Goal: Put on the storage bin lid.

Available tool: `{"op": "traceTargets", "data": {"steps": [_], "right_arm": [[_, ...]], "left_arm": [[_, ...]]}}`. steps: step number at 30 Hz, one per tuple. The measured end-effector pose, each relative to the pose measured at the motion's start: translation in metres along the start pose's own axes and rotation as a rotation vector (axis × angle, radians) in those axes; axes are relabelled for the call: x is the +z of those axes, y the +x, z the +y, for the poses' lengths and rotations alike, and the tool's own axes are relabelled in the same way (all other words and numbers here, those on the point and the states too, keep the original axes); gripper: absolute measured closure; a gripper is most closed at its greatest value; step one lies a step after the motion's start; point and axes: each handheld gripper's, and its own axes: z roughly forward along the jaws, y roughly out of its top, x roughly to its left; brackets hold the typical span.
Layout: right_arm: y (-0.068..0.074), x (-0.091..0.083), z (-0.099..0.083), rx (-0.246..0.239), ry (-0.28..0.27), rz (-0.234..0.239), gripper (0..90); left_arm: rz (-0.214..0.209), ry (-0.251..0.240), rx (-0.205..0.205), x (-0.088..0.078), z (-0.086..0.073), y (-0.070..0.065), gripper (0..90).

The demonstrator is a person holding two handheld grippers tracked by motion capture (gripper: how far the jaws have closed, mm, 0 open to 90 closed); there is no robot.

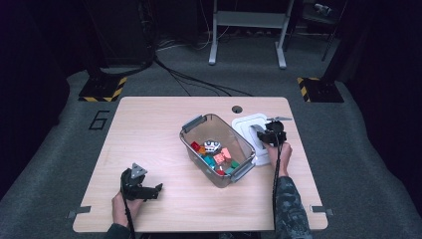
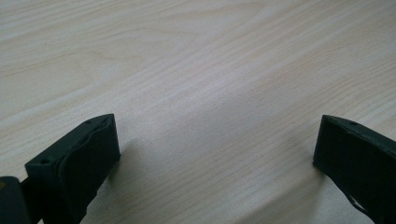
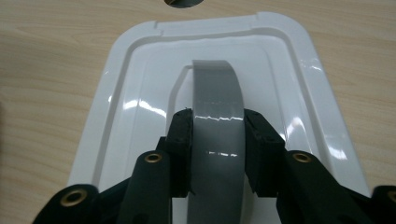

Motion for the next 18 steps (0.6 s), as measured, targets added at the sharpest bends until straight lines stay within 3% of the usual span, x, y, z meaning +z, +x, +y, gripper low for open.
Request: {"op": "traceTargets", "data": {"steps": [18], "right_arm": [[-0.011,-0.026,0.01,-0.066,-0.019,-0.006,67.2]], "left_arm": [[-0.003,0.002,0.005,0.0,0.0,0.0,0.2]]}}
